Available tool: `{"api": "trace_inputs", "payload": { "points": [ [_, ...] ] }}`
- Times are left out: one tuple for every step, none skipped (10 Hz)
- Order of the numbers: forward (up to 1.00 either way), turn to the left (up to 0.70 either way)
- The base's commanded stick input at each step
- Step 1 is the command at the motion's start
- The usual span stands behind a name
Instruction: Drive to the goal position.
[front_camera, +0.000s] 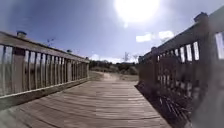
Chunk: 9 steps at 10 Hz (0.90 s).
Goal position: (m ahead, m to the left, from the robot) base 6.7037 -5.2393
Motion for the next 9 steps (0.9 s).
{"api": "trace_inputs", "payload": {
  "points": [
    [0.7, 0.0],
    [0.7, 0.0],
    [0.7, 0.0],
    [0.7, 0.0],
    [0.7, 0.0],
    [0.7, 0.0],
    [0.7, 0.0],
    [0.7, 0.0],
    [0.7, 0.0]
  ]
}}
